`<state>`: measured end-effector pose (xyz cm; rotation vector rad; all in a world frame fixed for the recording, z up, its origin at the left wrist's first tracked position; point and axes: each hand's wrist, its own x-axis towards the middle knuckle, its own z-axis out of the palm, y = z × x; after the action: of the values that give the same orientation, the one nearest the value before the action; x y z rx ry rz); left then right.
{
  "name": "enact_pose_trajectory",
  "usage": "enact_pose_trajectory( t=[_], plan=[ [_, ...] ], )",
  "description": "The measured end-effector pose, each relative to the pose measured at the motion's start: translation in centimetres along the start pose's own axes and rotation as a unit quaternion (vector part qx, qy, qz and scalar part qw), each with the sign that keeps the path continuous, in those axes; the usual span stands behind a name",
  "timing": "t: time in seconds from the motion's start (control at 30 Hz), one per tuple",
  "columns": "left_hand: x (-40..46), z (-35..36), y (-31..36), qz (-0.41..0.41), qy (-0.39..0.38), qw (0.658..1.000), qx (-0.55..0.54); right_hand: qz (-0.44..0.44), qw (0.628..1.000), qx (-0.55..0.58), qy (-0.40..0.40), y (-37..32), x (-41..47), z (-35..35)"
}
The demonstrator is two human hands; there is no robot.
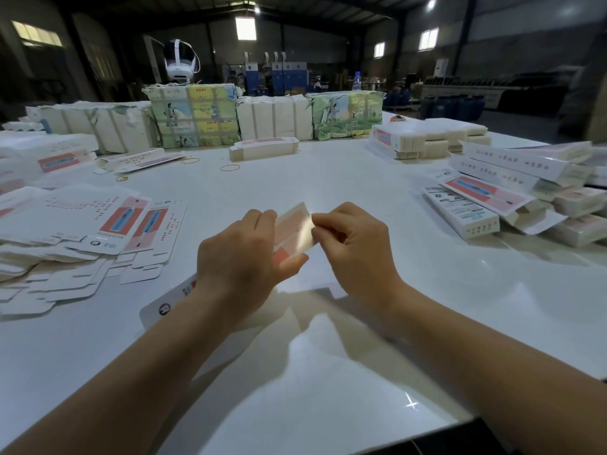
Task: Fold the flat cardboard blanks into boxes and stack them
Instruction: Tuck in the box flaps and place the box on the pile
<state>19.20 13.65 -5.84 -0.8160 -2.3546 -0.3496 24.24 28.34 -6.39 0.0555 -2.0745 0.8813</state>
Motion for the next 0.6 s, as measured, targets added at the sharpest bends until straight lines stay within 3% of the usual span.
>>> enact_pose_trajectory(
  t=[0.17,0.37,0.5,0.6],
  plan=[
    [0.3,-0.3,-1.1,0.016,-0.036,0.999,0.009,0.022,0.996,-0.024,-0.084,0.0,0.0,-0.4],
    [0.7,-1.7,-2.1,0.093,-0.095,0.991,0.008,-0.131,0.946,-0.109,-0.275,1.0,0.1,-0.6],
    [0.5,-1.5,-2.8,0.131,-0.103,0.986,-0.027,-0.158,0.947,-0.098,-0.260,1.0,-0.1,-0.7],
    [0.9,-0.2,-2.5,0.181,-0.043,0.982,0.029,-0.146,0.951,-0.156,-0.223,1.1,0.1,-1.0]
  ],
)
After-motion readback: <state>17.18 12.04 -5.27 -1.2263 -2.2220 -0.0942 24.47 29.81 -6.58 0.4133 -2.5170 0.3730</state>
